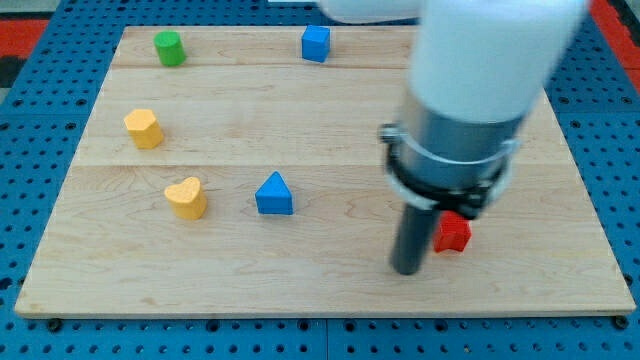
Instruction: Push the blue triangle to the bottom center of the board
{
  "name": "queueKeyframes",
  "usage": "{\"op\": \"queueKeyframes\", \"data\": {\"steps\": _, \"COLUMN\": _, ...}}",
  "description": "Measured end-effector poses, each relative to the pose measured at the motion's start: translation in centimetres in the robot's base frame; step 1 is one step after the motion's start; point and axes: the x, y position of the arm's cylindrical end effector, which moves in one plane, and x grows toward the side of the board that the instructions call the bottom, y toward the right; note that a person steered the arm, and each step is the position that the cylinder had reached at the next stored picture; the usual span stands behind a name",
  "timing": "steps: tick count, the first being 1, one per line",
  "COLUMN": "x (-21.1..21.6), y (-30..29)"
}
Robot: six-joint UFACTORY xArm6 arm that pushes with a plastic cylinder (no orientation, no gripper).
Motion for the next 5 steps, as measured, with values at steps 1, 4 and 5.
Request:
{"op": "queueKeyframes", "data": {"steps": 1, "x": 0.1, "y": -4.3}}
{"op": "queueKeyframes", "data": {"steps": 4, "x": -0.5, "y": -5.0}}
{"op": "queueKeyframes", "data": {"steps": 5, "x": -0.5, "y": -2.4}}
